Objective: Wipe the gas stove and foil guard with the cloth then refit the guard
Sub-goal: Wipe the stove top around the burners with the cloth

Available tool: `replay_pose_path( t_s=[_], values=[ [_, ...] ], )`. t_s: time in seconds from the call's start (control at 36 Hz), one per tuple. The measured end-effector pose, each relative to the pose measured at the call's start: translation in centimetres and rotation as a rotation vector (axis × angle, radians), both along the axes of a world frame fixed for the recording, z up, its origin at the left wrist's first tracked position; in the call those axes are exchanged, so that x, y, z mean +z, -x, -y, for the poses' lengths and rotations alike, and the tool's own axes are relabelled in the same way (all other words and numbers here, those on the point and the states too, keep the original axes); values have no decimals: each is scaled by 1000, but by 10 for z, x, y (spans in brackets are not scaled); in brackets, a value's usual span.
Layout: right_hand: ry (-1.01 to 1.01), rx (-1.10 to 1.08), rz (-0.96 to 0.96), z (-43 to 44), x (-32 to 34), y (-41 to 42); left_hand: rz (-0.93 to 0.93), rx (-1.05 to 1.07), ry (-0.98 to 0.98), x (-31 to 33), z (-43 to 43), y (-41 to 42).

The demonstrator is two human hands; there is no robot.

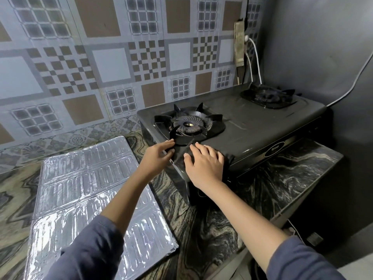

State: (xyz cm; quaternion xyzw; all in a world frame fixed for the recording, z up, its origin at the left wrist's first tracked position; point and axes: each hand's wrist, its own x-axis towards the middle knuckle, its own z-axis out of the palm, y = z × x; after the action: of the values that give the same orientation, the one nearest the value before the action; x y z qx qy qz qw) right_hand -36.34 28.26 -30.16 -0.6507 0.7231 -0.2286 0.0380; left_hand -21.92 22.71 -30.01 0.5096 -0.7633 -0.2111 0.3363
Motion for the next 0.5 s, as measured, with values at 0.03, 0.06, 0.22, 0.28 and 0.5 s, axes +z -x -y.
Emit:
replay_pose_path(
  t_s=[0.03, 0.06, 0.22, 0.28, 0.5],
  values=[
    [0, 4, 0, -1, 0, -2, -15, 6, -7, -1, -1, -1],
    [3, 7, -1, -2, 0, -4, -29, 13, -14, -1, -1, -1],
    [39, 51, 5, -9, -1, -15, -54, 47, 1, -3, -3, -3],
    [55, 75, -2, -11, -3, -18, -64, 50, -1, -4, -2, -3],
    [216, 218, -134, -20, -17, -13, -126, 34, -52, -3, 0, -7]
  ],
)
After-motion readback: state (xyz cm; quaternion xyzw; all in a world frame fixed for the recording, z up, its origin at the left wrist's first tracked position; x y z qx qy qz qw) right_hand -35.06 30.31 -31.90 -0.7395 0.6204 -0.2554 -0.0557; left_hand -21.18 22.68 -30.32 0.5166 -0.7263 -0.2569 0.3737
